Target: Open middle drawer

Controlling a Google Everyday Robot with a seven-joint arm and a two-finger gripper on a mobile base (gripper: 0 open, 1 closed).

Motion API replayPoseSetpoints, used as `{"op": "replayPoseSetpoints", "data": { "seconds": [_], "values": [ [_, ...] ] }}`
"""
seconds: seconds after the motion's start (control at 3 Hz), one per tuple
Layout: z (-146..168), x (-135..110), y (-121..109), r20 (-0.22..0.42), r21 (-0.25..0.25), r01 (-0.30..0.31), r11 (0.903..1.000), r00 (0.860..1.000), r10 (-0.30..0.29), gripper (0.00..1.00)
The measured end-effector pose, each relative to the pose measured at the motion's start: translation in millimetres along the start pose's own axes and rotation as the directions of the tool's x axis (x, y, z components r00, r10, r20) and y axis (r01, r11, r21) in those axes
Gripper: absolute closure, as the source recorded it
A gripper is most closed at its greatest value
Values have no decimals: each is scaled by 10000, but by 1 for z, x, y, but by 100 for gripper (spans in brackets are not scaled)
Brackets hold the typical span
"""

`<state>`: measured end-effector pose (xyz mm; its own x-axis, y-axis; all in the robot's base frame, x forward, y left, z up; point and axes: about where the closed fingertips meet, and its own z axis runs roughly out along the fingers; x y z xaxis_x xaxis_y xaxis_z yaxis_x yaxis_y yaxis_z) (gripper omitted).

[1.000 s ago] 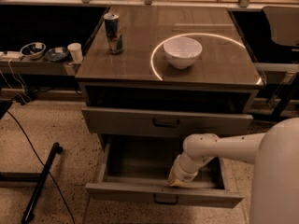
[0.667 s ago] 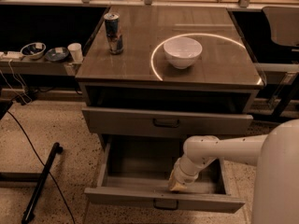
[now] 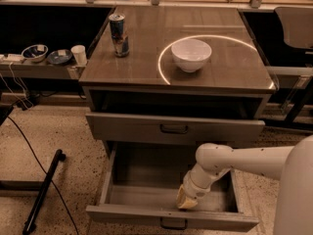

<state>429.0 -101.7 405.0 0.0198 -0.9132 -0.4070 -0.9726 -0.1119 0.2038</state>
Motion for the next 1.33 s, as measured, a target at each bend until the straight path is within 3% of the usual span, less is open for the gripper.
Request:
{"op": "replayPoseSetpoints", "data": {
  "seconds": [0.33,0.67,1.0,1.33],
  "values": [
    [3,-1,24,485,-710,-123,9974,9987,158,100],
    [3,-1,23,488,-710,-123,9974,9987,158,100],
    [-18,-11,62,1726,-938,-264,9952,9841,423,100],
    [-60,-18,73,3069,463,-465,9978,9513,301,100]
  ]
}}
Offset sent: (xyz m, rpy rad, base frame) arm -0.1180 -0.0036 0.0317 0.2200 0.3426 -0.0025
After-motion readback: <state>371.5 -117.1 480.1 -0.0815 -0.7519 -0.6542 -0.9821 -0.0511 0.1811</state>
